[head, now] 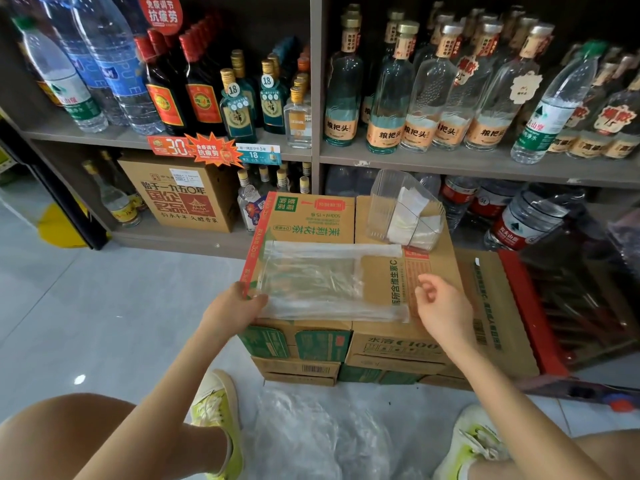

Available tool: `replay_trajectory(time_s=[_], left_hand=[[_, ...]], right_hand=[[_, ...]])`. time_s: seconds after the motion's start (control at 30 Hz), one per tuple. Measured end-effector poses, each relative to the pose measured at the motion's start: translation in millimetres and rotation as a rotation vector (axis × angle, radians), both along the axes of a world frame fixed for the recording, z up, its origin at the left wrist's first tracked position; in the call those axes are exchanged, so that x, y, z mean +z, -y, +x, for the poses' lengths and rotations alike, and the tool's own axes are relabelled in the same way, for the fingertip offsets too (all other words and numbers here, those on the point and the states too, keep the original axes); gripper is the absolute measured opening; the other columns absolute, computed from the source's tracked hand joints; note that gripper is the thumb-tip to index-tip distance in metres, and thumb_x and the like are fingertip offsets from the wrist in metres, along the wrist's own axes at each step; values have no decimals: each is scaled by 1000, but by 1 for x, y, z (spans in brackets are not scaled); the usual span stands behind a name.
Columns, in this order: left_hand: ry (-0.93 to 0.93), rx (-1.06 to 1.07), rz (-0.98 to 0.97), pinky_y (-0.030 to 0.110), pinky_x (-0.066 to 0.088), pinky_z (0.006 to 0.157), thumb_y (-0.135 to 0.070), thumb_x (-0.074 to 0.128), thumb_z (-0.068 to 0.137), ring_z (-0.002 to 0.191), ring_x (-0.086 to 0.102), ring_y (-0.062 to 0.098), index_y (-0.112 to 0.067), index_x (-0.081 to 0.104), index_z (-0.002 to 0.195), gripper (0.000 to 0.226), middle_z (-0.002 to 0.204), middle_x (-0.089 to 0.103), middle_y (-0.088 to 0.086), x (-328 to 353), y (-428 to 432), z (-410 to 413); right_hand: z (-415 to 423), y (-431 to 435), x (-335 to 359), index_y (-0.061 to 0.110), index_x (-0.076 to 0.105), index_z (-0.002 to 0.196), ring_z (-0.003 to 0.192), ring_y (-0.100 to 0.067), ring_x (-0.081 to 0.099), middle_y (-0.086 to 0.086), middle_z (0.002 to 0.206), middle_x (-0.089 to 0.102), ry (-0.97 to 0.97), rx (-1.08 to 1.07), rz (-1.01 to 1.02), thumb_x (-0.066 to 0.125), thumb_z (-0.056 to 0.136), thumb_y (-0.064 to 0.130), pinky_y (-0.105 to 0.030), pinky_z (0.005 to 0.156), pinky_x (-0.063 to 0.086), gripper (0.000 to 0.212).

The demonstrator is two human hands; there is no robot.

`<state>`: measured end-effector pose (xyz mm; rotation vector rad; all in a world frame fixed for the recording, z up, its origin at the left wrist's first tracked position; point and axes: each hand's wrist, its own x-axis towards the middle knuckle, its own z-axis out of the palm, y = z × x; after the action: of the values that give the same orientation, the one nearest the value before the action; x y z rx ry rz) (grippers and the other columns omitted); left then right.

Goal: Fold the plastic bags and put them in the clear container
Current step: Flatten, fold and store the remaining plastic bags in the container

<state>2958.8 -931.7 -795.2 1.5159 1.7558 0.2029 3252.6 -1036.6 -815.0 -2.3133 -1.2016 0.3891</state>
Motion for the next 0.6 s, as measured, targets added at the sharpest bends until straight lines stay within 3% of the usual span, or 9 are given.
replay_trajectory(time_s=[0.07, 0.13, 0.2, 0.23, 0.37, 0.5, 0.6], left_hand=[[-377, -185, 313, 39, 43, 84, -27, 41, 97, 105, 53, 39, -5, 48, 128, 38, 115, 56, 19, -8, -4, 6], [-369, -320, 549, 42, 38, 101, -25, 36, 99, 122, 47, 39, -3, 49, 134, 43, 133, 52, 21, -20, -9, 16], [-307, -503, 621, 38, 14, 120, -34, 22, 100, 144, 24, 33, -5, 36, 146, 57, 153, 32, 16, -34, -16, 29], [-317, -583, 617, 35, 2, 120, -41, 10, 98, 148, 12, 28, -7, 27, 150, 64, 158, 22, 12, -42, -19, 34], [-386, -719, 560, 28, -13, 115, -60, -21, 84, 147, -8, 18, -13, 6, 152, 87, 161, 3, 4, -68, -24, 34], [-360, -708, 568, 29, -16, 115, -63, -30, 79, 144, -16, 14, -17, -2, 150, 89, 157, -7, -2, -76, -21, 27], [-294, -706, 533, 26, -19, 114, -70, -26, 76, 143, -19, 12, -21, -5, 149, 89, 155, -12, -5, -71, -22, 28]], right_hand=[[-22, -10, 2, 13, 51, 135, 118, -20, 55, -4, 134, 56, 152, 143, 91, 45, 99, 22, -34, 103, 42, 37], [-56, -28, 4, 15, 35, 145, 142, -19, 28, 0, 152, 33, 187, 329, 53, 29, 101, 29, -31, 116, 12, 47], [-88, -46, -5, 20, 15, 151, 147, -15, 1, 3, 158, 8, 237, 489, -40, 12, 98, 37, -30, 115, -8, 55], [-99, -52, -12, 22, 6, 150, 145, -14, -9, 3, 158, -1, 284, 551, -88, 6, 97, 39, -34, 115, -14, 56], [-104, -54, -41, 25, -13, 144, 143, -16, -22, 3, 157, -16, 404, 678, -238, -5, 95, 49, -43, 116, -18, 56], [-59, -29, -51, 25, -19, 146, 141, -20, -27, 2, 154, -26, 437, 548, -311, -16, 91, 52, -44, 115, -19, 60], [-31, -18, -45, 23, -20, 144, 142, -21, -23, -1, 155, -22, 472, 427, -364, -38, 75, 56, -43, 116, -17, 79]])
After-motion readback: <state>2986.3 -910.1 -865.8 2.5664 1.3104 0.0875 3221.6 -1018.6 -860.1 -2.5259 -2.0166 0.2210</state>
